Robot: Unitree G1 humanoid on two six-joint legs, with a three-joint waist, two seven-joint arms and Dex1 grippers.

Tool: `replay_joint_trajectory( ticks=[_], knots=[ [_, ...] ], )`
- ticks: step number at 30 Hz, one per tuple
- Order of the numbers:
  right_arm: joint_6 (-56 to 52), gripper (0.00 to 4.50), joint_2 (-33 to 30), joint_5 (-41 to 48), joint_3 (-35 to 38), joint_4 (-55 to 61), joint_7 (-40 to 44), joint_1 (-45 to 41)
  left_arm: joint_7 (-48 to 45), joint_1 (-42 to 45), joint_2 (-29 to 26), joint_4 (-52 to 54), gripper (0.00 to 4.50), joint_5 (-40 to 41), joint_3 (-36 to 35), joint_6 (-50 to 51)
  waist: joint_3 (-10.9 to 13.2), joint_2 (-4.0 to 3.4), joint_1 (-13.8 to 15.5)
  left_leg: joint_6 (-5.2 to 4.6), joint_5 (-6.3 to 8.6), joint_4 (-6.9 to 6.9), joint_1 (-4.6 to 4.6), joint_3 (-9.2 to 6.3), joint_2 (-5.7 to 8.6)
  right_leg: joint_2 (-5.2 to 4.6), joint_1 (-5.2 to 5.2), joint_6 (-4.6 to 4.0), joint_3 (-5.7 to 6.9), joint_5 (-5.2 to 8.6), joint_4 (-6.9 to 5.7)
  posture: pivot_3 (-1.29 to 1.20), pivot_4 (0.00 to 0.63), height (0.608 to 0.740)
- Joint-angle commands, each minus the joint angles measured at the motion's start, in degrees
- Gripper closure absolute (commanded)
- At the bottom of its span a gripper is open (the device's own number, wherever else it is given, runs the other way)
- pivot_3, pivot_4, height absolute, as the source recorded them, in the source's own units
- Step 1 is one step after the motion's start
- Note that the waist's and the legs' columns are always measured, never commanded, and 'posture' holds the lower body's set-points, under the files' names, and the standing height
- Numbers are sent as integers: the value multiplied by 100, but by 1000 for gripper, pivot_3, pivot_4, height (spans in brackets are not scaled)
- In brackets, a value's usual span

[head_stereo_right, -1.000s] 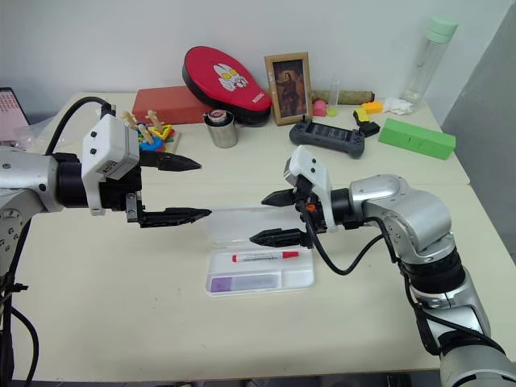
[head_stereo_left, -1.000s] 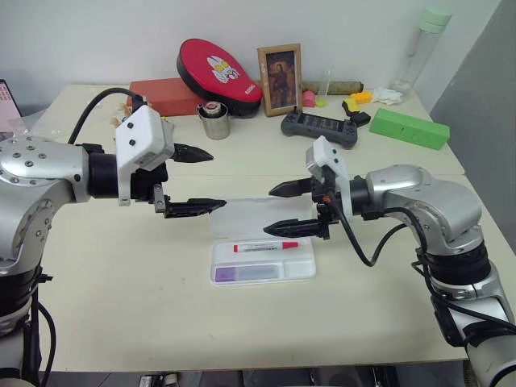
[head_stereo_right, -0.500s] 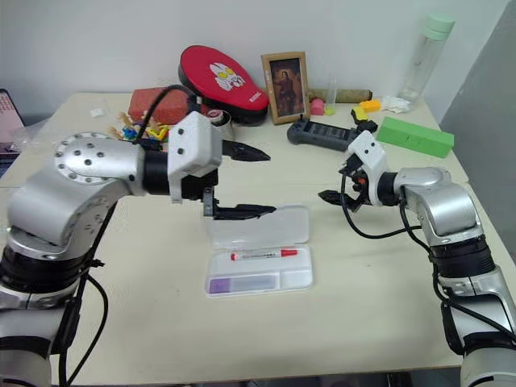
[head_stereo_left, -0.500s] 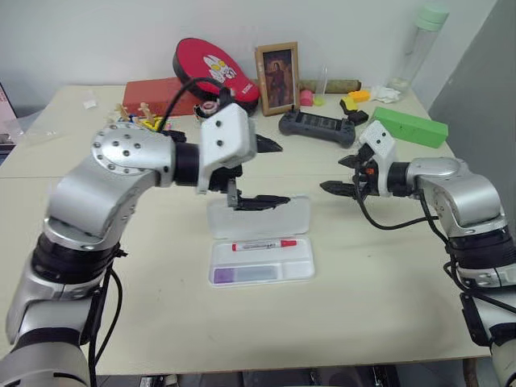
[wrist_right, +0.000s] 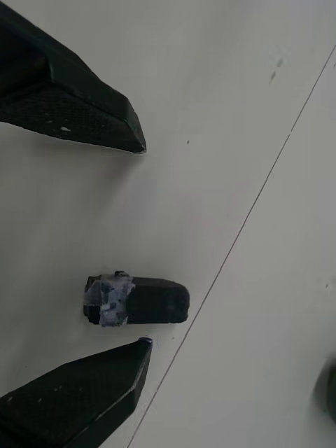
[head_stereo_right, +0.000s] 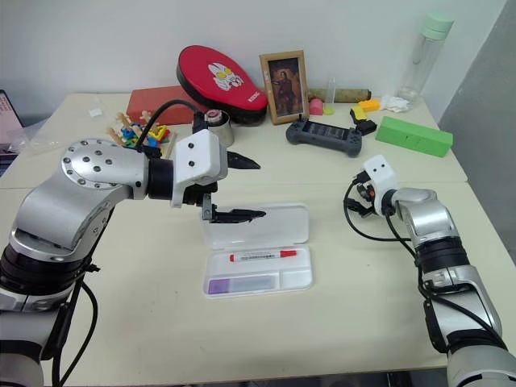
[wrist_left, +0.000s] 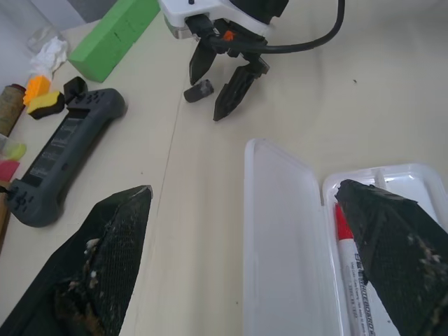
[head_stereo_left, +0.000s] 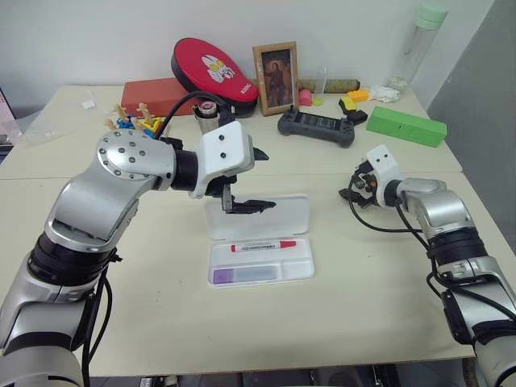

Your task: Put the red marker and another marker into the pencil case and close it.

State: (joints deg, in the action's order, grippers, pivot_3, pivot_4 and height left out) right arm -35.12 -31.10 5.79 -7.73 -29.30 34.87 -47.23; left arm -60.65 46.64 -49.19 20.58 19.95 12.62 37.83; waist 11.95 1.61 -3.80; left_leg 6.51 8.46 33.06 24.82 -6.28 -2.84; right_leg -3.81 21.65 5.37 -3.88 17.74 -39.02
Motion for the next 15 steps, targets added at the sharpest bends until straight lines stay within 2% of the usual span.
replay_joint_trajectory(
  ticks=[1,10,13,15],
  knots=[
    [215,57,31,-15,361,-530,-159,-443,117,-71,-132,273,0,10,-356,117,1,-2,-20,0,0,0,0,1,0,0,0,0,-1,0,0,0,150,740],
    [245,57,168,-7,653,-1511,-233,-817,163,-148,-209,346,0,-11,-449,164,1,-2,-59,0,0,-1,0,-1,0,0,-2,0,1,0,1,0,150,740],
    [251,544,117,-110,594,-1593,-184,-767,190,-117,-210,310,0,-36,-463,155,1,-2,-64,0,0,-1,0,-1,0,0,-2,0,1,0,0,0,150,740],
    [237,1046,97,-151,535,-1512,-107,-692,183,-120,-208,289,0,-31,-471,146,1,-2,-64,0,0,0,0,-2,0,0,-3,0,1,0,-1,0,150,740]
  ],
)
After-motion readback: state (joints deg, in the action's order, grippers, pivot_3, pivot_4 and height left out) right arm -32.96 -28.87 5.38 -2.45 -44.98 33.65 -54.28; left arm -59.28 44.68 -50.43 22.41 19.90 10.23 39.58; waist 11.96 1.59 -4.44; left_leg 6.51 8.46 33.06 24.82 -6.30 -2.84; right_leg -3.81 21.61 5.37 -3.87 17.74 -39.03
